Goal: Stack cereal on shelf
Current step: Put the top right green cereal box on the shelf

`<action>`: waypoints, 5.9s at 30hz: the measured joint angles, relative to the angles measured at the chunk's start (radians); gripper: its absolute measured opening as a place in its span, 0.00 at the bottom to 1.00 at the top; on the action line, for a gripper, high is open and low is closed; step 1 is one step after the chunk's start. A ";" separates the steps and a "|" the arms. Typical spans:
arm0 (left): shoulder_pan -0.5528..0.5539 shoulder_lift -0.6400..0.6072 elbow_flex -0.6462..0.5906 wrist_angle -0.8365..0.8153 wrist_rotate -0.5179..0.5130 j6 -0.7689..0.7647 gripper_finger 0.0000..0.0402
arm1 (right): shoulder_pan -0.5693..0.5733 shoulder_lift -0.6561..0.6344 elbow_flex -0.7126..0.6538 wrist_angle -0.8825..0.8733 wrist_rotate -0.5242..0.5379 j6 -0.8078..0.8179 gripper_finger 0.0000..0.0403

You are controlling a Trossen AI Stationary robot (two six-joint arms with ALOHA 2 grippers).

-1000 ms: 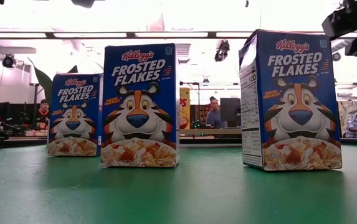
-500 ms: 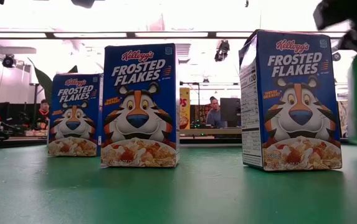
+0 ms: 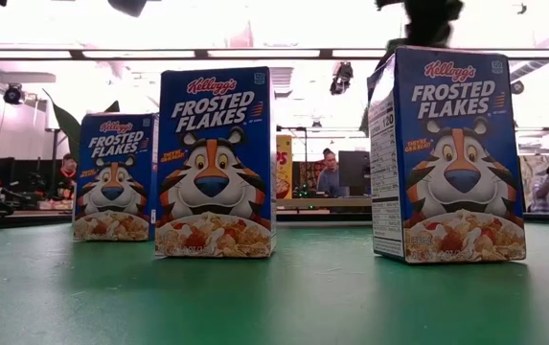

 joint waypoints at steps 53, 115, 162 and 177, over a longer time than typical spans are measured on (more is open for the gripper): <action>0.000 -0.069 -0.003 -0.112 -0.002 -0.018 0.10 | -0.604 0.551 0.443 0.055 -0.145 -0.847 0.53; 0.000 -0.066 0.011 -0.094 -0.001 0.035 0.10 | -0.543 0.461 0.413 0.188 -0.004 -0.780 0.03; 0.000 -0.066 0.012 -0.098 0.000 0.050 0.10 | -0.535 0.500 0.313 0.149 0.030 -0.755 0.03; 0.000 -0.066 0.012 -0.102 0.000 0.036 0.10 | -0.446 0.499 0.157 0.334 0.146 -0.763 0.03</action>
